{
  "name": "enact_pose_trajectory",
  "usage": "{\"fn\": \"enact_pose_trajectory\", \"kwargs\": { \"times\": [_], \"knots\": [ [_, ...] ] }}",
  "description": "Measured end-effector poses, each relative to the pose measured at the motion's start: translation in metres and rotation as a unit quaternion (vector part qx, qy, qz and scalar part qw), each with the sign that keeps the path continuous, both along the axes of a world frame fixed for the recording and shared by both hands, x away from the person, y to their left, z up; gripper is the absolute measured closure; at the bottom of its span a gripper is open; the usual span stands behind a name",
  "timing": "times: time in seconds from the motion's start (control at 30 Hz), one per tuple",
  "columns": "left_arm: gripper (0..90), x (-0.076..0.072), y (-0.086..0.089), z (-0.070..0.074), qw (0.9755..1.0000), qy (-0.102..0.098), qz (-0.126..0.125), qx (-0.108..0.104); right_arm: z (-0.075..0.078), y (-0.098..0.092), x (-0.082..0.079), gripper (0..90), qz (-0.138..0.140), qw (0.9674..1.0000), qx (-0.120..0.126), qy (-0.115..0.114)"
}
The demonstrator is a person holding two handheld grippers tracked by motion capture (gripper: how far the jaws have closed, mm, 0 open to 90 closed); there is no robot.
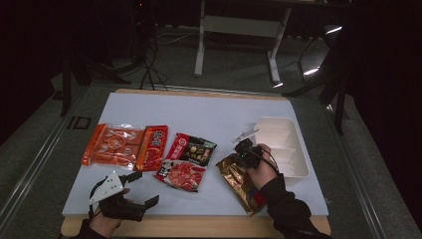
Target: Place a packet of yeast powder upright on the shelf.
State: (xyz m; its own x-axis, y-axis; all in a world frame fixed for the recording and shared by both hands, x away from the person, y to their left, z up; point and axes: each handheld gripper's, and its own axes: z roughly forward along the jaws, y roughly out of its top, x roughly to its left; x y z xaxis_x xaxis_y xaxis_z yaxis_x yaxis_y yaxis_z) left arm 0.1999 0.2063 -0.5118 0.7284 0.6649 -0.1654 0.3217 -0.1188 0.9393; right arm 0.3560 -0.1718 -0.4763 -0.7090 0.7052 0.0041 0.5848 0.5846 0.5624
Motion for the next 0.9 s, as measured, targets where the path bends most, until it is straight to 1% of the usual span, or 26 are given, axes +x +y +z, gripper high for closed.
{"fn": "enact_pose_trajectory", "kwargs": {
  "times": [0.03,0.07,0.13,0.17,0.2,0.27,0.33,0.43,0.47,0.5,0.57,0.63,0.67,0.73,0.77,0.83,0.9],
  "knots": [
    [0.9,0.000,0.000,0.000,1.0000,0.000,0.000,0.001,0.005,-0.003,-0.002,89.0,-0.002,0.9999,0.009,-0.006],
    [0.9,0.000,0.000,0.000,1.0000,0.000,0.000,0.000,0.009,-0.005,-0.003,88.9,0.000,0.9998,0.017,-0.005],
    [0.9,0.000,-0.001,0.000,1.0000,0.000,-0.001,-0.002,0.019,-0.009,-0.007,89.0,0.001,0.9994,0.028,-0.018],
    [0.9,0.000,-0.001,0.000,1.0000,0.000,-0.002,0.000,0.022,-0.010,-0.008,89.0,0.003,0.9994,0.031,-0.016],
    [0.9,0.000,-0.001,0.000,1.0000,0.001,-0.002,0.001,0.026,-0.012,-0.010,89.0,0.003,0.9991,0.038,-0.020],
    [0.9,0.000,-0.002,0.000,1.0000,0.001,-0.002,0.000,0.031,-0.012,-0.014,89.0,0.008,0.9989,0.040,-0.022],
    [0.9,0.000,-0.002,0.000,1.0000,0.000,-0.002,0.000,0.036,-0.014,-0.018,89.0,0.012,0.9982,0.052,-0.026],
    [0.9,0.000,-0.002,0.000,1.0000,0.001,-0.001,0.000,0.044,-0.015,-0.023,89.1,0.021,0.9973,0.062,-0.035],
    [0.9,0.000,-0.002,0.000,1.0000,0.001,-0.001,-0.001,0.048,-0.016,-0.025,89.1,0.024,0.9966,0.070,-0.036],
    [0.9,0.000,-0.002,0.000,1.0000,0.001,-0.001,-0.001,0.050,-0.016,-0.026,89.1,0.025,0.9963,0.073,-0.039],
    [0.9,0.000,-0.002,-0.001,1.0000,0.001,-0.003,0.004,0.059,-0.017,-0.029,89.2,0.031,0.9952,0.079,-0.049],
    [0.9,0.000,-0.002,0.000,1.0000,0.001,-0.001,0.001,0.066,-0.017,-0.031,89.2,0.033,0.9940,0.086,-0.060],
    [0.9,0.000,-0.002,0.000,1.0000,0.001,-0.001,-0.001,0.069,-0.017,-0.031,89.2,0.033,0.9936,0.089,-0.061],
    [0.9,0.000,-0.002,-0.001,1.0000,0.000,-0.003,0.004,0.077,-0.018,-0.032,89.2,0.031,0.9917,0.102,-0.071],
    [0.9,0.000,-0.002,-0.001,1.0000,0.001,-0.003,0.004,0.080,-0.018,-0.032,89.2,0.031,0.9913,0.104,-0.074],
    [0.9,0.000,-0.002,0.000,1.0000,0.000,-0.002,0.000,0.084,-0.019,-0.031,89.2,0.026,0.9890,0.119,-0.083],
    [0.9,0.000,-0.002,0.000,1.0000,0.000,-0.002,0.000,0.089,-0.018,-0.031,89.3,0.026,0.9877,0.124,-0.091]
  ]
}}
